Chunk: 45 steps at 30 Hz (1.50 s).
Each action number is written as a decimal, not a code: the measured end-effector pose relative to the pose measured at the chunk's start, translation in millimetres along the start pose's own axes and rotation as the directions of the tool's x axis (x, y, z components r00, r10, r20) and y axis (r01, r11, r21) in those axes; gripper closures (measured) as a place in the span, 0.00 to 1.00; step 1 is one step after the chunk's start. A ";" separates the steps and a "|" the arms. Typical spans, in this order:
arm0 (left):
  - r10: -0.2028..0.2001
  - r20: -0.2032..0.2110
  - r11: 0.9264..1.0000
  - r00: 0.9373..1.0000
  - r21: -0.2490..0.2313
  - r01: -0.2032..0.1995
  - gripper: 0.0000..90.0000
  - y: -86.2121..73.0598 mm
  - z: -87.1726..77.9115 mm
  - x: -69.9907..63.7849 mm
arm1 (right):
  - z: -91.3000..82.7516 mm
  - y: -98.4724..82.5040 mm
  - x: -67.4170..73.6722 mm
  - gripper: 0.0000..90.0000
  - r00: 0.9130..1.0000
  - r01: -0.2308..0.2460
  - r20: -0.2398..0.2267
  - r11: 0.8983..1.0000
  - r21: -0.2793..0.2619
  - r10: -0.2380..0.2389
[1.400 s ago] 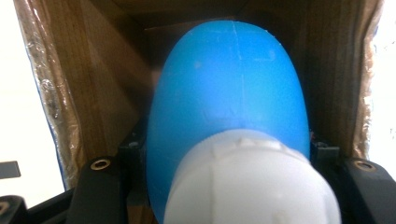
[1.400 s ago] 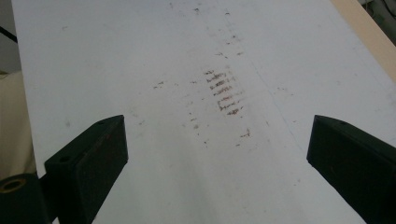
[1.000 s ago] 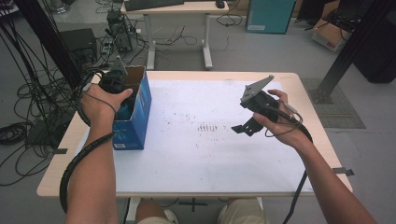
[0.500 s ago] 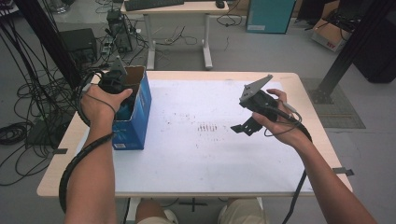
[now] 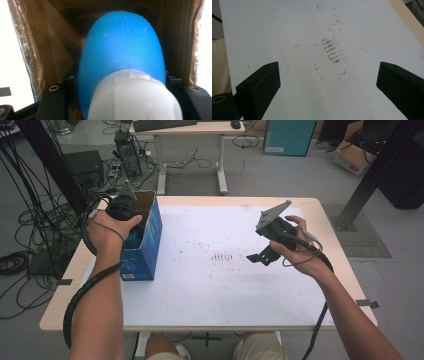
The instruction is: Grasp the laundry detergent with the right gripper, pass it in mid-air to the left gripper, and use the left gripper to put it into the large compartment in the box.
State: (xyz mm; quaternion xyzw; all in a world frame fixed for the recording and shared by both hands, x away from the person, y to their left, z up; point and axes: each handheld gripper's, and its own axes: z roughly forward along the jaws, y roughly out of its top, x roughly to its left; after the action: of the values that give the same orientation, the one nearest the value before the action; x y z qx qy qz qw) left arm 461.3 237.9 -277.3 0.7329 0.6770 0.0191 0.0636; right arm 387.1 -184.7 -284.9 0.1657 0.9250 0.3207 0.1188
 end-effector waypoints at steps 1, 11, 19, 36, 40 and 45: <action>0.001 -0.001 1.000 1.000 -0.001 -0.001 0.41 -0.1 0.1 0.0 | 0.0 0.0 0.2 0.06 1.000 -0.001 0.001 1.000 0.000 0.001; 0.003 -0.001 1.000 1.000 0.001 -0.003 0.41 -0.3 -0.1 -0.3 | -0.8 -0.5 0.6 0.06 1.000 -0.006 0.001 1.000 0.000 0.006; 0.005 -0.001 1.000 1.000 -0.001 -0.005 0.41 -0.1 0.1 -0.2 | 0.2 -1.0 1.0 0.06 1.000 -0.006 -0.001 1.000 -0.002 0.005; 0.013 -0.005 1.000 1.000 -0.004 -0.013 0.41 -0.8 0.3 -1.5 | -1.2 -1.5 1.4 0.06 1.000 -0.009 -0.001 1.000 -0.010 0.009; 0.024 -0.019 1.000 1.000 -0.012 -0.024 0.40 -1.0 -0.2 -1.7 | -1.4 -2.4 1.0 0.06 1.000 -0.009 0.000 1.000 -0.012 0.009; 0.035 -0.028 0.999 0.999 -0.008 -0.035 0.39 -1.4 -1.2 -3.3 | -1.4 -1.5 1.7 0.06 1.000 -0.008 0.001 1.000 -0.011 0.008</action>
State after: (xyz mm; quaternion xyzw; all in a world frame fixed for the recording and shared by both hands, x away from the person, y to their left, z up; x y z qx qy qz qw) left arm 459.5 234.8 -276.1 0.7440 0.6648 0.0333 0.0573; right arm 384.8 -185.9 -285.0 0.1689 0.9226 0.3259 0.1189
